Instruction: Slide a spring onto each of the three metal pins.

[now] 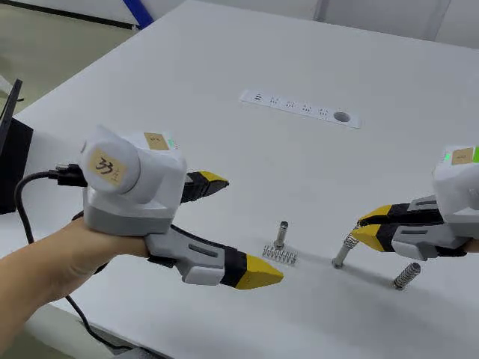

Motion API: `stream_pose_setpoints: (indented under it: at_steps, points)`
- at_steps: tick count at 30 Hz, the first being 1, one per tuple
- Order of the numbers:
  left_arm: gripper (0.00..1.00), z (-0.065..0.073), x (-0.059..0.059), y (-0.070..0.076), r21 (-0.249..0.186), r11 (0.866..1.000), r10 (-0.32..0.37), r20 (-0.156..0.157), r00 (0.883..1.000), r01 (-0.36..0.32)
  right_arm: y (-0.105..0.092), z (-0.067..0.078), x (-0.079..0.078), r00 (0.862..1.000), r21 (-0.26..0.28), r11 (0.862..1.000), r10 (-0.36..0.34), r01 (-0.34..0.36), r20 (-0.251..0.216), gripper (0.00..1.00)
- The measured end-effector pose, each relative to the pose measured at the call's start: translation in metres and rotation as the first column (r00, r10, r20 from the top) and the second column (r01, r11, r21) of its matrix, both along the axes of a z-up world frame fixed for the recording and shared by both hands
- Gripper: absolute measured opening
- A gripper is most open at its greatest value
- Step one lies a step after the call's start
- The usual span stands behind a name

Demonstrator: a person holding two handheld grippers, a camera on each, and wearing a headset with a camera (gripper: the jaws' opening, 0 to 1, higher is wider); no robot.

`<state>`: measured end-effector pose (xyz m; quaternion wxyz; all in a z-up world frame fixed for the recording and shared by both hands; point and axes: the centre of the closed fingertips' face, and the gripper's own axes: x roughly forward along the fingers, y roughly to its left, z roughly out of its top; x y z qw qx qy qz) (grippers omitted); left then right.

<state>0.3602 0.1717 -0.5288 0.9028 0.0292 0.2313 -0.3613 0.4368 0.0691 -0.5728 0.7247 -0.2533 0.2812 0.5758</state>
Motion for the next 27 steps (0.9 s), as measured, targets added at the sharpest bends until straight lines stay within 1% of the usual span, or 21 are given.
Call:
stream_pose_setpoints:
  at_steps: [2,5,7,8,12,16,17,19,27]
  points:
    - [0.94,-0.001,-0.001,0.002,0.006,1.0,0.002,-0.005,1.0,-0.002,0.001,-0.002,-0.001,1.0,-0.005,1.0,0.005,-0.005,-0.003,0.11]
    - [0.94,-0.001,0.0,0.003,0.004,1.0,0.007,-0.005,1.0,-0.007,0.003,-0.007,-0.002,1.0,-0.02,1.0,0.014,-0.014,-0.002,0.11]
    - [0.94,-0.001,0.0,0.004,0.005,1.0,0.01,-0.006,1.0,-0.009,0.004,-0.012,-0.002,1.0,-0.04,0.999,0.025,-0.025,0.005,0.11]
    - [0.94,-0.001,0.0,0.004,0.005,1.0,0.01,-0.006,1.0,-0.01,0.005,-0.013,-0.002,1.0,-0.042,0.999,0.025,-0.025,0.004,0.11]
    - [0.93,-0.001,0.0,0.005,0.006,1.0,0.012,-0.008,1.0,-0.012,0.006,-0.025,-0.002,0.999,-0.083,0.996,0.04,-0.04,0.009,0.11]
    - [0.93,-0.002,-0.001,0.007,0.006,1.0,0.017,-0.012,1.0,-0.017,0.007,-0.032,-0.002,0.999,-0.093,0.995,0.041,-0.04,0.005,0.11]
    - [0.93,-0.002,-0.002,0.007,-0.004,1.0,0.019,-0.016,1.0,-0.019,0.006,-0.034,-0.001,0.999,-0.097,0.995,0.036,-0.036,0.001,0.11]
    - [0.93,0.001,-0.001,0.007,-0.024,0.999,0.027,-0.011,1.0,-0.028,0.006,-0.038,-0.001,0.999,-0.1,0.994,0.034,-0.034,-0.008,0.11]
    - [0.92,-0.004,-0.004,0.014,-0.011,0.999,0.042,-0.022,0.999,-0.042,0.006,-0.048,-0.002,1.0,-0.113,0.993,0.022,-0.023,-0.014,0.11]
